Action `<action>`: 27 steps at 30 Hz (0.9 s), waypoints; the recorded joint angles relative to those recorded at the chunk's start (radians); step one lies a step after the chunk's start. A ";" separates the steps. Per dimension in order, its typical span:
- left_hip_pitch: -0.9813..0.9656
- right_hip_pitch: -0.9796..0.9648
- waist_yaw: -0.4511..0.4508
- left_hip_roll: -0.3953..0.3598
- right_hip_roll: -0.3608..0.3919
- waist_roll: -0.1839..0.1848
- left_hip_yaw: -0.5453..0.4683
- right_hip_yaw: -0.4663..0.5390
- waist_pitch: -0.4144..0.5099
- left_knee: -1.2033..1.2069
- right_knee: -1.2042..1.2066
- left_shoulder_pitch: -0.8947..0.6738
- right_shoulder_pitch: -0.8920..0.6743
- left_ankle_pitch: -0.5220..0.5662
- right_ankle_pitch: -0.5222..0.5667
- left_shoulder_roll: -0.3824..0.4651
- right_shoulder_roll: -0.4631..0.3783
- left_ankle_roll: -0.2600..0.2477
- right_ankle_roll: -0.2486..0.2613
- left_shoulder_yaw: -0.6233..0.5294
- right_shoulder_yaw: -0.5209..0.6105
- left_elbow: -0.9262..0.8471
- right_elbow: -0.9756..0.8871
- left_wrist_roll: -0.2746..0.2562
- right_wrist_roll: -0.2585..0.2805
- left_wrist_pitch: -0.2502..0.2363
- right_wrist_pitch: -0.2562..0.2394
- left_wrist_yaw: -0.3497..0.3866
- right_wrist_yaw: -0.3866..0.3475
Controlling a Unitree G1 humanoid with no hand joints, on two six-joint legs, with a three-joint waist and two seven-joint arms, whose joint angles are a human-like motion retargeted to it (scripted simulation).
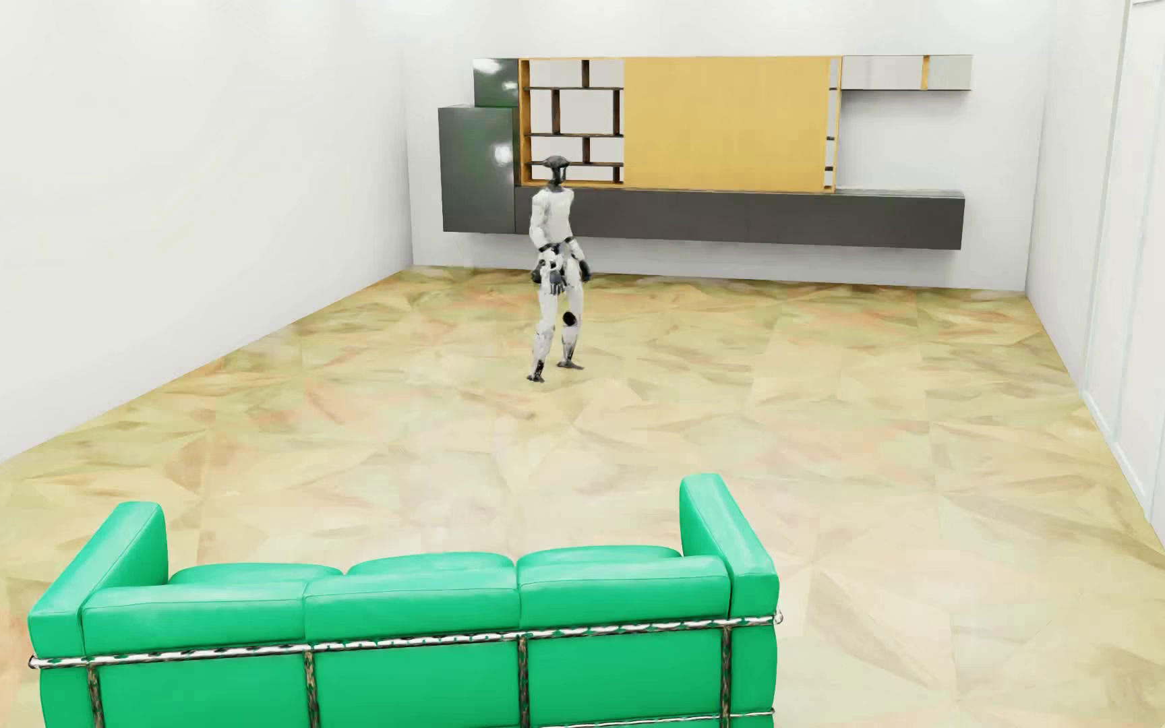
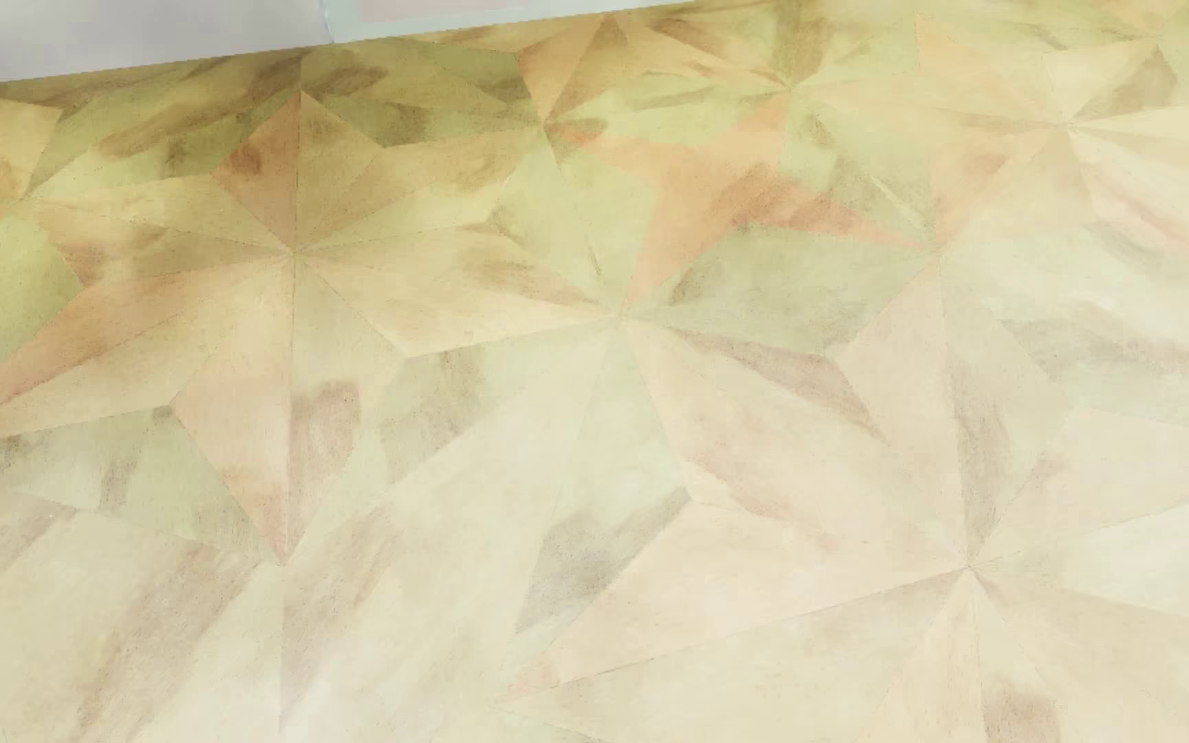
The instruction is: Go to the dark green sofa
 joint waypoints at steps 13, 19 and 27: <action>0.039 -0.078 0.025 0.030 -0.003 0.008 0.116 0.096 0.001 0.042 0.183 0.003 -0.023 -0.143 -0.141 -0.014 -0.057 -0.020 0.016 0.006 0.027 -0.145 0.006 -0.060 0.022 -0.043 0.013 0.019 0.006; 0.116 -0.389 0.005 0.099 -0.115 -0.017 0.308 -0.046 0.015 0.011 0.598 -0.002 0.059 -0.144 -0.076 0.031 -0.085 -0.098 0.010 -0.123 -0.020 -0.137 -0.030 0.030 0.042 -0.046 -0.007 0.017 -0.017; 0.303 -0.703 -0.058 0.157 -0.226 -0.009 0.476 -0.141 0.018 -0.016 0.485 -0.026 0.196 -0.026 -0.044 0.064 -0.121 -0.192 -0.213 -0.048 -0.229 -0.268 -0.352 -0.101 -0.110 -0.103 -0.090 0.032 -0.066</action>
